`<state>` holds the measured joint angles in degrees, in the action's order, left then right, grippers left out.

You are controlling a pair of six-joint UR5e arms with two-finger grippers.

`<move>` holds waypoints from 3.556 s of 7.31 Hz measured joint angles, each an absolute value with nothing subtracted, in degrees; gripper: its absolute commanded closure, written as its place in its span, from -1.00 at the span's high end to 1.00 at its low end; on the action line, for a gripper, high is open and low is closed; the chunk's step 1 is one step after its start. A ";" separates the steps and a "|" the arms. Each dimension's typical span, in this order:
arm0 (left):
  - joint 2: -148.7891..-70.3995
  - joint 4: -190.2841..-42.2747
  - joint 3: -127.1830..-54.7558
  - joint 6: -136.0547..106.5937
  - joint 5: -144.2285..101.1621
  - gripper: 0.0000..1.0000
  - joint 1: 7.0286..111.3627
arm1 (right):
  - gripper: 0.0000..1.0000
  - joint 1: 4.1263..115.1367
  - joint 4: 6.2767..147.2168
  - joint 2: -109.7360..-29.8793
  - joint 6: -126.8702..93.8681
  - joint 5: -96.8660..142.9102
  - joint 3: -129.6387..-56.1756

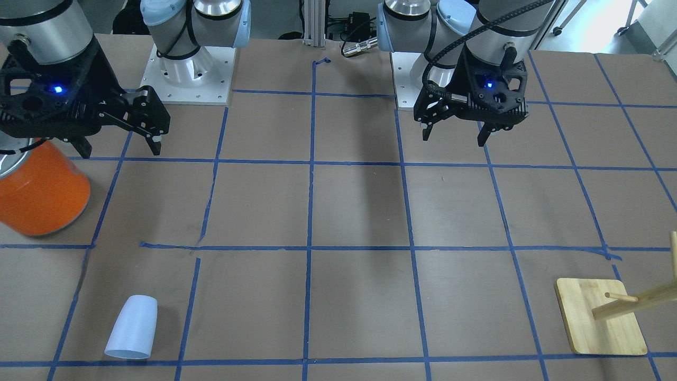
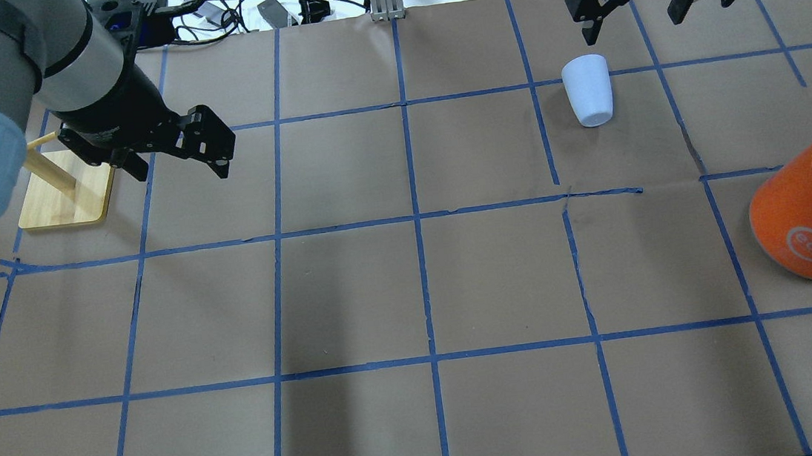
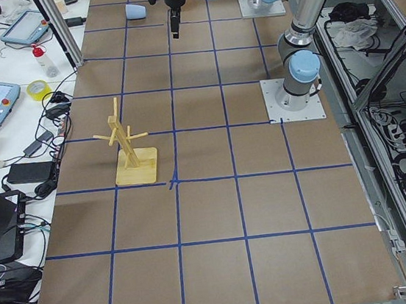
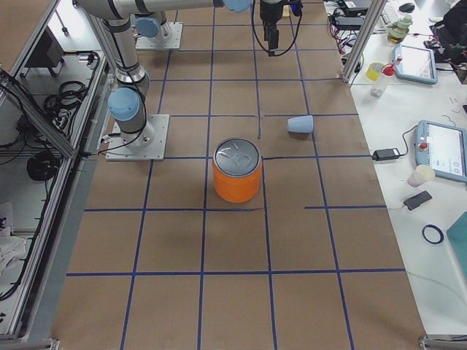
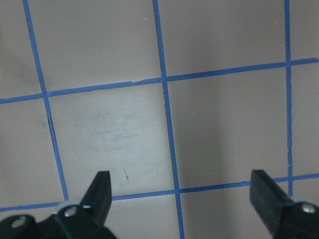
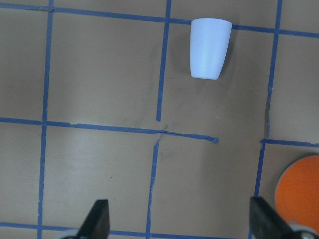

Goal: Flip cup

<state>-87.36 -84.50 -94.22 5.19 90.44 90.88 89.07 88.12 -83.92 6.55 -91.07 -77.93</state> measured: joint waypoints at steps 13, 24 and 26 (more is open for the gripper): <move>-87.35 -84.44 -94.22 5.18 90.44 1.00 90.89 | 1.00 88.64 88.48 -83.05 6.91 -90.88 -77.69; -87.46 -83.61 -94.28 5.12 90.44 1.00 90.88 | 1.00 83.06 102.23 -66.31 8.69 -90.83 -77.07; -87.54 -83.59 -94.28 5.16 90.42 1.00 90.88 | 1.00 82.35 113.49 -58.80 11.17 -87.87 -79.59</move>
<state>-87.54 -83.59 -94.28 5.16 90.42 90.88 82.35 113.49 -58.80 11.17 -87.87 -79.59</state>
